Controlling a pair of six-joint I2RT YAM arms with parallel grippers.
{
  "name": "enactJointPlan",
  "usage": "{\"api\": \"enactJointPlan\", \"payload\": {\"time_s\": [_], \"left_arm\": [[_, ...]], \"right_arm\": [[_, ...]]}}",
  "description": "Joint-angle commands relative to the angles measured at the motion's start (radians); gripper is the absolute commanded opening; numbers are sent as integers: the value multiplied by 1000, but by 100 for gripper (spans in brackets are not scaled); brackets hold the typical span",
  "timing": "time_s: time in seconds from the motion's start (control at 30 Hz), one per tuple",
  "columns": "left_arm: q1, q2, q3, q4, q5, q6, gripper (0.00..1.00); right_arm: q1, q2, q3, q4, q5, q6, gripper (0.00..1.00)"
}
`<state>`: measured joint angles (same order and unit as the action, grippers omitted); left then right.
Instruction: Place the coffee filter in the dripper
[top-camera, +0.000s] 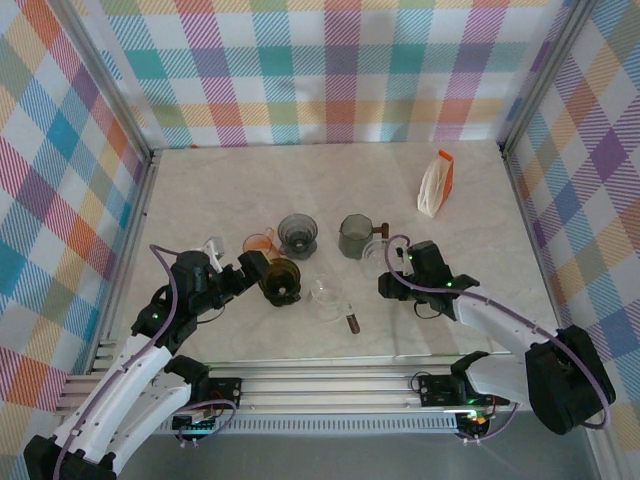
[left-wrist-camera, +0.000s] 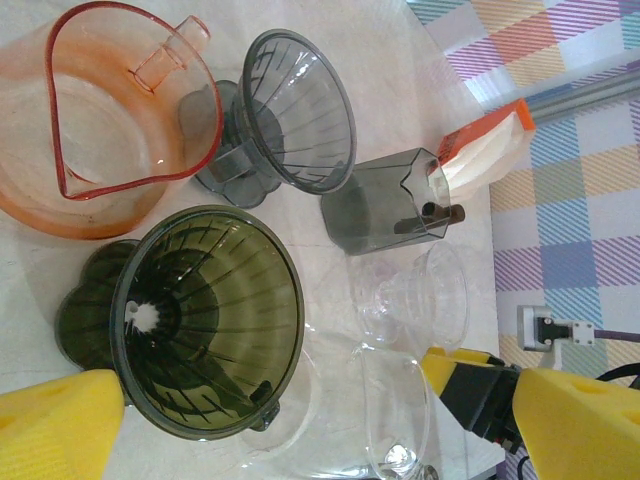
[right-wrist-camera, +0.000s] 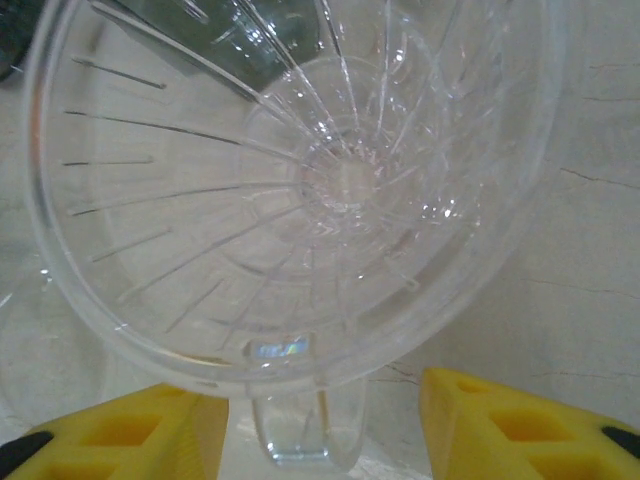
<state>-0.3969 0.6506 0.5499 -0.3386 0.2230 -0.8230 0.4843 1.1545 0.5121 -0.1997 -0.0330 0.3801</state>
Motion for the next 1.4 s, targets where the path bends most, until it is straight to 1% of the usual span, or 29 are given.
{"api": "enactJointPlan", "payload": {"time_s": [0.0, 0.33, 0.57, 0.77, 0.97, 1.07, 1.17, 1.27, 1.37], "left_arm": [[-8, -2, -13, 13, -7, -12, 100], [-8, 16, -16, 34, 3, -18, 100], [-8, 32, -16, 42, 13, -16, 100], [-8, 35, -9, 40, 15, -11, 100], [-8, 35, 15, 24, 12, -1, 100], [-8, 37, 34, 7, 9, 10, 100], [-8, 33, 61, -30, 3, 26, 100], [-8, 25, 74, -49, -2, 35, 100], [-8, 14, 74, -54, -4, 37, 100]], "right_arm": [[16, 29, 35, 12, 26, -26, 49], [54, 46, 60, -9, 90, -66, 28], [69, 23, 72, -43, 115, -85, 17], [83, -21, 95, -120, 141, -79, 11], [119, -91, 145, -233, 204, -49, 6], [157, -148, 175, -282, 231, -48, 6], [227, -206, 223, -322, 234, -62, 5], [328, -222, 302, -373, 222, -94, 5], [439, -175, 405, -438, 214, -138, 4]]}}
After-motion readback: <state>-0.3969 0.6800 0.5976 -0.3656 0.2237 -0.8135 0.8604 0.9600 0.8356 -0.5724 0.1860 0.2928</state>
